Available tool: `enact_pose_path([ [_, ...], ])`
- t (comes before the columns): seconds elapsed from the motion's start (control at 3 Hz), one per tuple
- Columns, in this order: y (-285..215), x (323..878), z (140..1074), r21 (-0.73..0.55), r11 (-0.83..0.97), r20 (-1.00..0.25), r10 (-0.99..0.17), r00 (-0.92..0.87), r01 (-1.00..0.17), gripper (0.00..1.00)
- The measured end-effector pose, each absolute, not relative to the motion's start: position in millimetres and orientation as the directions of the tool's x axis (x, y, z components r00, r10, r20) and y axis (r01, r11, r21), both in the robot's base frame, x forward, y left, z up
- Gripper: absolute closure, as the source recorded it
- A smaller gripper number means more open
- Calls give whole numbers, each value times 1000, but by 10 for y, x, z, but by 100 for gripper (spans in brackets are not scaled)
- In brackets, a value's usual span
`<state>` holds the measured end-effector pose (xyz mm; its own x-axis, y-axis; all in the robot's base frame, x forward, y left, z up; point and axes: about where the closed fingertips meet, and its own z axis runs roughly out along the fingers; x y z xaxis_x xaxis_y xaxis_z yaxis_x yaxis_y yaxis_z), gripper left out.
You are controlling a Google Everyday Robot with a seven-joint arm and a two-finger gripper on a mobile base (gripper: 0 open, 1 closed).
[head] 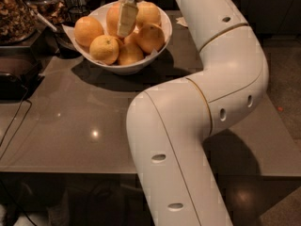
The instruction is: Pick orange from white bowl
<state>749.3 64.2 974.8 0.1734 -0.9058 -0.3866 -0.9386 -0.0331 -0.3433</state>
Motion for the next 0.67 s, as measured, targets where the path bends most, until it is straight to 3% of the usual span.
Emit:
enact_pose_path([
  [0.67, 695, 7532, 9775, -352, -7, -398, -904, 156, -936, 100],
])
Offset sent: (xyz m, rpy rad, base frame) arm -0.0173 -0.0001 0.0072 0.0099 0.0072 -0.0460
